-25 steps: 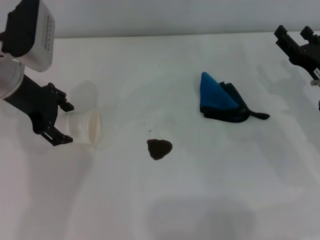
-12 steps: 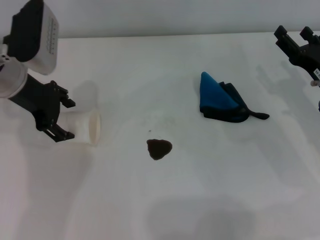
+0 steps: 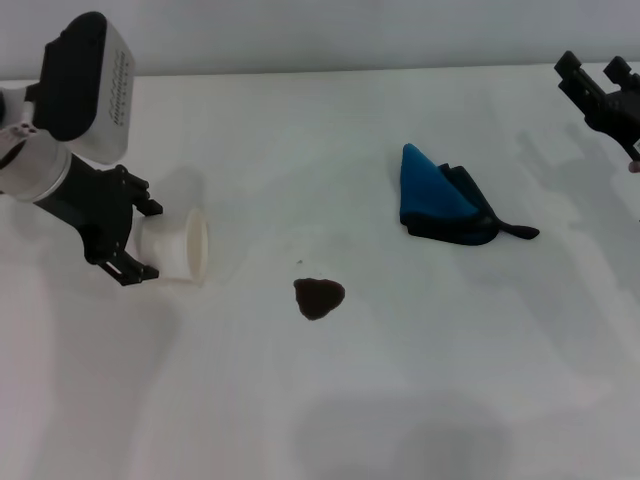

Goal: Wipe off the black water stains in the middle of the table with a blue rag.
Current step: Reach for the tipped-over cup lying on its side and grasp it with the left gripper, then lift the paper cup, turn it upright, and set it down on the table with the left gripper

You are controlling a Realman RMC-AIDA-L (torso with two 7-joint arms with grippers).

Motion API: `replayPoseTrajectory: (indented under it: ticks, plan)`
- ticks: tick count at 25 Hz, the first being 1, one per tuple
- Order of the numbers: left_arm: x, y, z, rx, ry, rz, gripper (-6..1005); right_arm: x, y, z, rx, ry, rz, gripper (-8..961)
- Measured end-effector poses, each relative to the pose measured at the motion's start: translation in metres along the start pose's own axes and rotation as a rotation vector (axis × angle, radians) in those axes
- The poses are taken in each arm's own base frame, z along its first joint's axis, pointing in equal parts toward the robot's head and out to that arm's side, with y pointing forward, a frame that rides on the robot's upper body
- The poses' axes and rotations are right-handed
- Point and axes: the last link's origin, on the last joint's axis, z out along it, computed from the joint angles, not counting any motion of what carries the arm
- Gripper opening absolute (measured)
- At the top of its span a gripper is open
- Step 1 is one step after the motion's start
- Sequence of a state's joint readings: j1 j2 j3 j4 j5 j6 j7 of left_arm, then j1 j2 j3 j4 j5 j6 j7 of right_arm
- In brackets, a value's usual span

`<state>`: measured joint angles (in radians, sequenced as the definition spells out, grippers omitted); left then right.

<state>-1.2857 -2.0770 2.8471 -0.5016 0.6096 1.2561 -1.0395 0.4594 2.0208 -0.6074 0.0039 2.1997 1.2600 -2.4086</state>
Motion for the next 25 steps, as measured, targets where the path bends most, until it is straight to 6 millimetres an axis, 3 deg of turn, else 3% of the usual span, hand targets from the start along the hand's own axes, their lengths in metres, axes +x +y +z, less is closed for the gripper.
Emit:
replayPoseTrajectory:
  ticks: [25]
  plan:
    - [-0.011, 0.015, 0.021, -0.005, 0.008, -0.109, 858, 0.003, 0.0, -0.002, -0.006, 0.02, 0.003, 863]
